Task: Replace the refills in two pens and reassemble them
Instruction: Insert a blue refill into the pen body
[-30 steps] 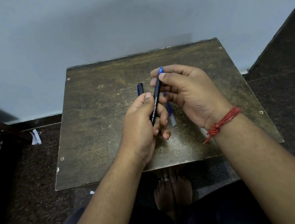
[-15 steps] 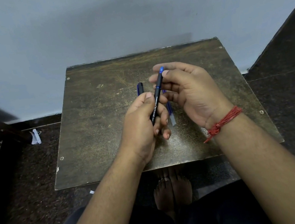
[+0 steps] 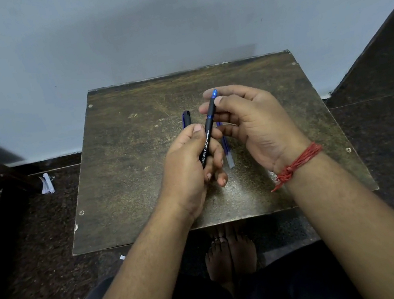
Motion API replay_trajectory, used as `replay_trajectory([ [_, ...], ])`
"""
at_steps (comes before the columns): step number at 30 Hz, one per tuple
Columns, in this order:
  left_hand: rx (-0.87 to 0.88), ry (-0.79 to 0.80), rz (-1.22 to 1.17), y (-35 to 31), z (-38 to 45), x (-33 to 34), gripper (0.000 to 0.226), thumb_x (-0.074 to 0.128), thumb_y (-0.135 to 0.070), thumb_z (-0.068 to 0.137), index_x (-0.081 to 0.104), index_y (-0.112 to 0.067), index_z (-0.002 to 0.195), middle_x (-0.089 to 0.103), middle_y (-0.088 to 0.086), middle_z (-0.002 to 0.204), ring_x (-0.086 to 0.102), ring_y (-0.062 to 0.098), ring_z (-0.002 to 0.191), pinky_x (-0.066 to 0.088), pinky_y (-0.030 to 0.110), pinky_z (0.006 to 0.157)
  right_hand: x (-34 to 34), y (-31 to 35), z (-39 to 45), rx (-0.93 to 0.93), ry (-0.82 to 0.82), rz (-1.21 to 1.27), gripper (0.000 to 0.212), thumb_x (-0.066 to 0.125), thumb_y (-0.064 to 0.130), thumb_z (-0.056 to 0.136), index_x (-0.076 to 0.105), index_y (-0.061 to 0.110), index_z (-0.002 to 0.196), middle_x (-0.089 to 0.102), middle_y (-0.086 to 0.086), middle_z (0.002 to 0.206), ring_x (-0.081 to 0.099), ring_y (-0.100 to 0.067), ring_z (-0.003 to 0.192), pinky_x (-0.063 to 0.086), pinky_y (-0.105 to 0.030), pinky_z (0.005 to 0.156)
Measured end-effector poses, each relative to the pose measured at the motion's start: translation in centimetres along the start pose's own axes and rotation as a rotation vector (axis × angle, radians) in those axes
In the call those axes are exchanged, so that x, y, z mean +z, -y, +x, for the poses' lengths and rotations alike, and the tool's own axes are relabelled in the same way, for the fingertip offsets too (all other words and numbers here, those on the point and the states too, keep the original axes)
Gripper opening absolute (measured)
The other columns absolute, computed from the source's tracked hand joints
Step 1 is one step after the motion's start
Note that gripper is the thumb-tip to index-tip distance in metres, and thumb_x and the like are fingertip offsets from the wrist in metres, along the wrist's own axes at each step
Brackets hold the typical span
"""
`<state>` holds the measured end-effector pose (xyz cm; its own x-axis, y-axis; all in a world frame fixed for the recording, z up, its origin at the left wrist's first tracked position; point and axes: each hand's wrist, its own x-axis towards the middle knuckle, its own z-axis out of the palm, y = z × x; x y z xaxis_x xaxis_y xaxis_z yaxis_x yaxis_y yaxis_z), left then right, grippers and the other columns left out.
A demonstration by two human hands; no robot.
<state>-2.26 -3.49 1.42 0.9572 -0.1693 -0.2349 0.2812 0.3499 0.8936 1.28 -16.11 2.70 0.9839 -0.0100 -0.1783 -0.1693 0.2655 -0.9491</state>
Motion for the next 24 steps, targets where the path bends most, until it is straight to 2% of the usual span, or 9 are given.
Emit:
replay_trajectory([
  [4, 0.006, 0.001, -0.003, -0.02, 0.0, 0.05, 0.031, 0.035, -0.019, 0.107, 0.058, -0.005, 0.091, 0.048, 0.004, 0.049, 0.027, 0.007, 0.032, 0.035, 0.021, 0.038, -0.02, -0.22, -0.06, -0.013, -0.023, -0.038, 0.007, 0.068, 0.015, 0.092, 0.066, 0.009, 0.095, 0.07, -0.006, 0.083, 0.066, -0.018, 0.073, 0.053, -0.027, 0.062],
  [7, 0.008, 0.001, 0.005, -0.03, -0.02, 0.02, 0.03, 0.036, -0.019, 0.107, 0.058, -0.005, 0.092, 0.048, 0.004, 0.05, 0.027, 0.007, 0.032, 0.036, 0.022, 0.038, -0.08, -0.3, -0.09, -0.018, -0.014, -0.058, 0.008, 0.072, 0.014, 0.089, 0.064, 0.011, 0.09, 0.068, -0.007, 0.079, 0.064, -0.017, 0.067, 0.053, -0.026, 0.06],
  [10, 0.008, 0.002, 0.013, -0.04, -0.02, -0.02, 0.031, 0.035, -0.019, 0.107, 0.058, -0.005, 0.091, 0.049, 0.004, 0.05, 0.027, 0.007, 0.032, 0.036, 0.022, 0.039, -0.09, -0.16, -0.09, -0.008, 0.004, -0.045, 0.002, 0.066, 0.009, 0.093, 0.068, 0.008, 0.093, 0.07, -0.006, 0.078, 0.064, -0.016, 0.067, 0.053, -0.025, 0.059],
  [14, 0.008, 0.0, 0.013, -0.01, 0.0, 0.01, 0.031, 0.035, -0.018, 0.107, 0.057, -0.005, 0.09, 0.049, 0.003, 0.05, 0.027, 0.008, 0.032, 0.035, 0.022, 0.039, -0.03, 0.15, -0.07, 0.019, 0.015, 0.022, 0.021, 0.051, 0.001, 0.096, 0.069, 0.0, 0.107, 0.076, -0.012, 0.09, 0.068, -0.02, 0.075, 0.054, -0.027, 0.063],
  [16, 0.01, -0.001, 0.015, 0.02, 0.02, 0.03, 0.03, 0.035, -0.017, 0.106, 0.057, -0.005, 0.09, 0.049, 0.003, 0.049, 0.026, 0.007, 0.032, 0.035, 0.021, 0.039, 0.04, 0.21, -0.08, 0.031, 0.001, 0.041, 0.019, 0.055, 0.007, 0.097, 0.068, 0.002, 0.11, 0.076, -0.013, 0.095, 0.07, -0.018, 0.077, 0.055, -0.027, 0.064],
  [19, 0.011, 0.002, 0.018, 0.03, 0.05, -0.03, 0.03, 0.036, -0.018, 0.106, 0.057, -0.006, 0.09, 0.049, 0.004, 0.049, 0.027, 0.007, 0.032, 0.035, 0.022, 0.038, -0.01, 0.03, -0.12, 0.021, -0.027, 0.009, 0.01, 0.066, 0.018, 0.094, 0.067, 0.009, 0.099, 0.072, -0.007, 0.087, 0.068, -0.017, 0.076, 0.055, -0.026, 0.063],
  [21, 0.011, 0.008, 0.028, 0.07, 0.02, -0.03, 0.031, 0.035, -0.019, 0.107, 0.058, -0.006, 0.09, 0.049, 0.004, 0.05, 0.027, 0.007, 0.032, 0.036, 0.022, 0.039, -0.14, -0.18, -0.09, 0.006, -0.034, -0.028, 0.007, 0.072, 0.018, 0.09, 0.066, 0.013, 0.09, 0.07, -0.004, 0.082, 0.067, -0.018, 0.076, 0.054, -0.026, 0.063],
  [24, 0.005, 0.007, 0.03, 0.08, 0.01, 0.05, 0.03, 0.035, -0.018, 0.106, 0.057, -0.005, 0.091, 0.048, 0.004, 0.05, 0.026, 0.008, 0.033, 0.036, 0.022, 0.038, -0.25, -0.16, -0.01, 0.001, -0.033, -0.042, 0.004, 0.069, 0.012, 0.091, 0.069, 0.009, 0.094, 0.07, -0.004, 0.081, 0.066, -0.018, 0.075, 0.054, -0.028, 0.065],
])
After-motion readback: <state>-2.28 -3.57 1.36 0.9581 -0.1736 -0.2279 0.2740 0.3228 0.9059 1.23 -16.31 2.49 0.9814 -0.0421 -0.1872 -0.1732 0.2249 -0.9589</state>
